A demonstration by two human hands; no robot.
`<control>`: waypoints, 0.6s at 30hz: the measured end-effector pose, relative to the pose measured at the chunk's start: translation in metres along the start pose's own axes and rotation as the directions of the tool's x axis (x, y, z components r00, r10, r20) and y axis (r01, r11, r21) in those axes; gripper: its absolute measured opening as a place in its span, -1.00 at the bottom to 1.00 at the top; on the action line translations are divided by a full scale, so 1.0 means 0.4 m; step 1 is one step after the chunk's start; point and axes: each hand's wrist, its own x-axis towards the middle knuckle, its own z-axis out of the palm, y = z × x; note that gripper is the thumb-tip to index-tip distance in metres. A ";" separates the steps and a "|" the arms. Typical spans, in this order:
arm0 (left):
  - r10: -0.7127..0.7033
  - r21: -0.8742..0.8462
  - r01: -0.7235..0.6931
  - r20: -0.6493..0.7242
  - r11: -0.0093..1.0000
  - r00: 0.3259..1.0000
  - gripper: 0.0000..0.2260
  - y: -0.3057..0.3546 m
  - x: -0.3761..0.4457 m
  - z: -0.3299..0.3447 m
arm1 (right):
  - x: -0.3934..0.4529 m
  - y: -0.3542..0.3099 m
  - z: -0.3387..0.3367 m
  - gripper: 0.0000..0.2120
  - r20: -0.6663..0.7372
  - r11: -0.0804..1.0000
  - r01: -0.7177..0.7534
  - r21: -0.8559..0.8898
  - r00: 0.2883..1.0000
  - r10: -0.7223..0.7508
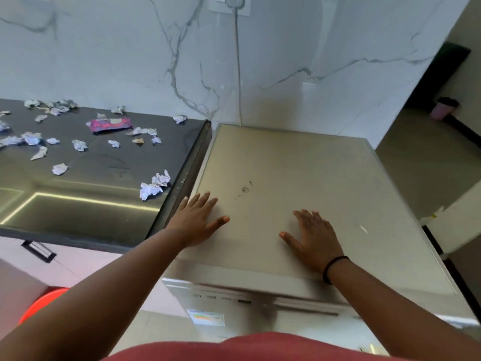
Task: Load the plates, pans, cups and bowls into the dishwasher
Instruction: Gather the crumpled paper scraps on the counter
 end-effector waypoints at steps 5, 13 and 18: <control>-0.071 -0.006 0.071 -0.044 0.997 0.997 -0.22 -0.057 0.047 -0.054 | 0.169 -0.071 -0.027 -0.25 0.019 0.994 0.100 -0.032 0.995 -0.100; -0.067 -0.009 0.067 -0.131 0.998 0.989 -0.22 -0.205 0.183 -0.184 | 0.423 -0.270 -0.104 -0.26 -0.051 0.960 0.206 -0.191 0.974 -0.219; 0.029 0.033 -0.023 -0.199 0.999 0.980 -0.21 -0.327 0.327 -0.314 | 0.600 -0.413 -0.184 -0.25 -0.130 0.949 0.160 -0.273 0.971 -0.201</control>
